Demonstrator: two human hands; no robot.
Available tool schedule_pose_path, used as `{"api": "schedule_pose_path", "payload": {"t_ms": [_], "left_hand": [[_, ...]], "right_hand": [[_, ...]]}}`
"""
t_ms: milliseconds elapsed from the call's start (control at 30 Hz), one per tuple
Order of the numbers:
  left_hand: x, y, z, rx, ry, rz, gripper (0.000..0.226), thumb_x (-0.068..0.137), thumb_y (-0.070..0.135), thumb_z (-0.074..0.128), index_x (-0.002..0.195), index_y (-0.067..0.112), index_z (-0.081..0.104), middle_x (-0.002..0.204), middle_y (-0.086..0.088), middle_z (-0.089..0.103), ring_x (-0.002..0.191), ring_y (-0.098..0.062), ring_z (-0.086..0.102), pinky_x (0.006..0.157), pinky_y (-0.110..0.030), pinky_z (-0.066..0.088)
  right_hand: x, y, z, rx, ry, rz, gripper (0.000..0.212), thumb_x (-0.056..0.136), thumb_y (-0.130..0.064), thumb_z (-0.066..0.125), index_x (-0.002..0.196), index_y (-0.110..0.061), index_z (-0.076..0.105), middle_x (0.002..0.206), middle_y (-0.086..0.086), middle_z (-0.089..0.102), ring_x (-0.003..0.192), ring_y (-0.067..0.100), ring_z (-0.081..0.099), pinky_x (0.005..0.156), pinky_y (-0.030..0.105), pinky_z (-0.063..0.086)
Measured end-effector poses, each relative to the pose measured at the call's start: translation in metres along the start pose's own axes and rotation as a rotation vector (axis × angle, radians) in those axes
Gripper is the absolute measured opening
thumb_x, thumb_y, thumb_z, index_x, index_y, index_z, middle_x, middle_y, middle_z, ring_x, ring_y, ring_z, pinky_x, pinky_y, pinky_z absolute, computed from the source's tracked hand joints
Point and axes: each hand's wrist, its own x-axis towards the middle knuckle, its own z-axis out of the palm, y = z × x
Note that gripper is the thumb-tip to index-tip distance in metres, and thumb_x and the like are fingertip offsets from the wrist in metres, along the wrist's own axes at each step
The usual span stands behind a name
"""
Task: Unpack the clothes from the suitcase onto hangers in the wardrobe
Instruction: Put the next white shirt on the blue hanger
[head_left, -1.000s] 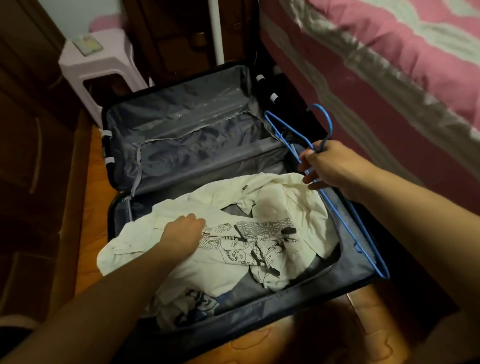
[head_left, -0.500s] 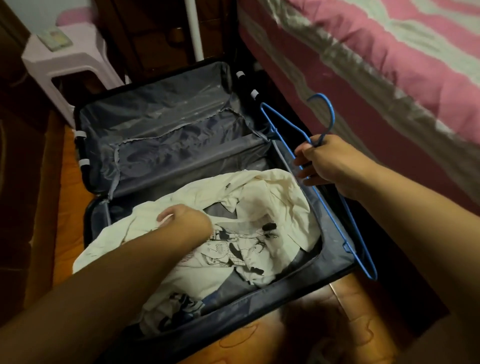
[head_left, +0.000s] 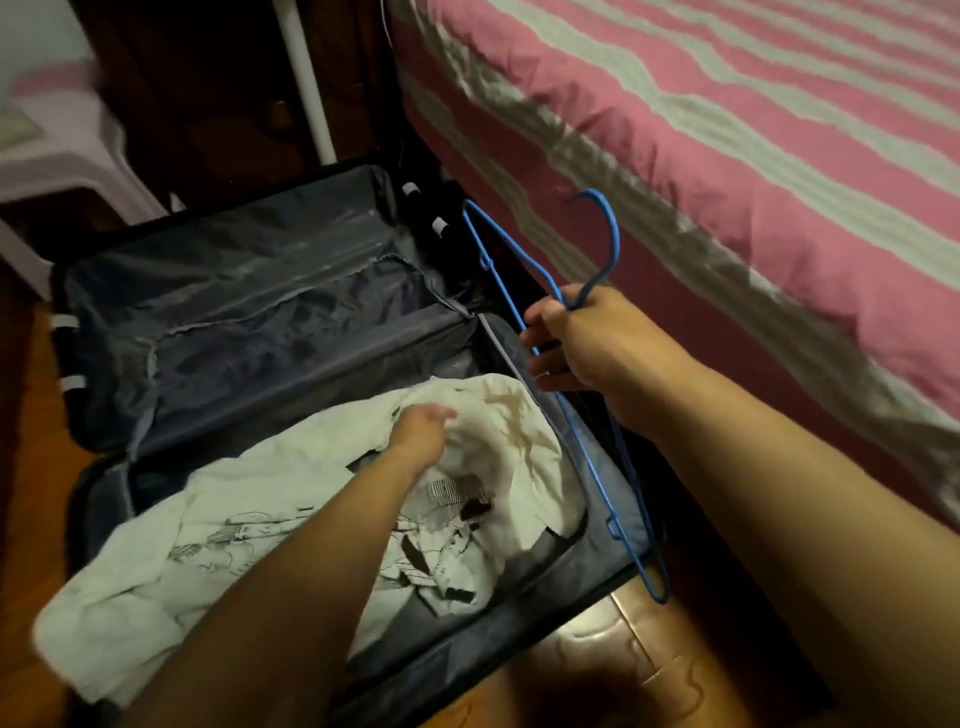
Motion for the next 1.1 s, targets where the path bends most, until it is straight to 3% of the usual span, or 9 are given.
{"api": "schedule_pose_path", "payload": {"t_ms": [67,200,400,467,567,700,867,967,1100], "left_hand": [[-0.021,0.038,-0.044,-0.214,0.11,0.114,0.028,0.095,0.017,0.056,0.084,0.029,0.079,0.102,-0.007,0.075,0.095,-0.028,0.07,0.09,-0.04,0.057],[-0.093,0.113,-0.157,-0.375,0.326,0.391,0.022,0.094,0.01,0.059,0.078,0.013,0.073,0.086,-0.014,0.068,0.073,-0.021,0.061,0.064,-0.032,0.05],[-0.16,0.058,-0.26,0.209,0.183,0.215,0.044,0.07,0.061,0.077,0.069,0.021,0.059,0.058,0.001,0.055,0.054,-0.016,0.048,0.054,-0.03,0.037],[-0.161,0.009,-0.269,0.637,-0.057,-0.052,0.035,0.086,0.05,0.073,0.091,0.015,0.066,0.074,0.0,0.065,0.062,-0.015,0.056,0.055,-0.03,0.045],[-0.148,-0.081,-0.265,1.179,-0.185,-0.405,0.057,0.093,0.056,0.058,0.13,0.013,0.061,0.123,-0.006,0.067,0.098,-0.021,0.063,0.089,-0.031,0.054],[-0.122,-0.145,-0.233,0.963,-0.1,-0.327,0.107,0.08,0.083,0.051,0.16,0.021,0.018,0.164,-0.006,0.025,0.147,-0.03,0.03,0.118,-0.044,0.031],[-0.139,-0.149,-0.194,1.242,0.036,-0.022,0.033,0.103,0.036,0.043,0.134,0.026,0.048,0.132,-0.003,0.055,0.119,-0.024,0.055,0.1,-0.04,0.048],[-0.126,-0.122,-0.225,1.052,0.109,-0.113,0.033,0.104,0.043,0.041,0.112,0.02,0.063,0.116,-0.005,0.063,0.104,-0.023,0.061,0.091,-0.039,0.051],[-0.15,-0.088,-0.242,1.175,-0.659,-0.438,0.041,0.104,0.044,0.047,0.115,0.011,0.07,0.108,-0.003,0.073,0.095,-0.016,0.068,0.087,-0.032,0.053]], "right_hand": [[-0.001,-0.014,0.005,0.067,0.023,-0.021,0.02,0.104,-0.015,0.042,0.105,-0.006,0.06,0.09,0.01,0.066,0.064,0.02,0.061,0.067,0.043,0.059],[0.005,-0.039,0.013,0.144,0.082,-0.097,0.017,0.104,-0.015,0.043,0.096,-0.011,0.058,0.08,0.008,0.063,0.059,0.02,0.056,0.058,0.032,0.051],[0.014,-0.046,0.034,0.038,0.0,-0.113,0.021,0.105,-0.015,0.041,0.094,-0.014,0.058,0.087,0.009,0.065,0.063,0.021,0.06,0.062,0.034,0.054],[0.016,-0.04,0.044,-0.041,-0.032,-0.082,0.02,0.105,-0.015,0.041,0.098,-0.012,0.059,0.09,0.01,0.065,0.064,0.021,0.061,0.061,0.032,0.054],[0.018,-0.025,0.059,-0.182,-0.09,-0.038,0.022,0.104,-0.02,0.045,0.093,-0.011,0.061,0.096,0.014,0.066,0.072,0.025,0.064,0.066,0.035,0.057],[0.017,-0.01,0.073,-0.322,-0.115,-0.013,0.025,0.104,-0.022,0.046,0.095,-0.006,0.062,0.094,0.014,0.064,0.076,0.025,0.065,0.065,0.037,0.059],[0.019,-0.007,0.079,-0.32,-0.136,0.001,0.023,0.103,-0.024,0.047,0.101,-0.008,0.063,0.097,0.01,0.066,0.071,0.021,0.065,0.063,0.036,0.059],[0.023,-0.008,0.078,-0.329,-0.119,-0.014,0.025,0.102,-0.025,0.047,0.1,-0.006,0.065,0.094,0.011,0.067,0.068,0.019,0.065,0.062,0.034,0.059],[0.024,-0.009,0.074,-0.344,-0.13,-0.022,0.021,0.103,-0.024,0.048,0.094,-0.012,0.064,0.089,0.007,0.064,0.067,0.019,0.064,0.062,0.033,0.057]]}}
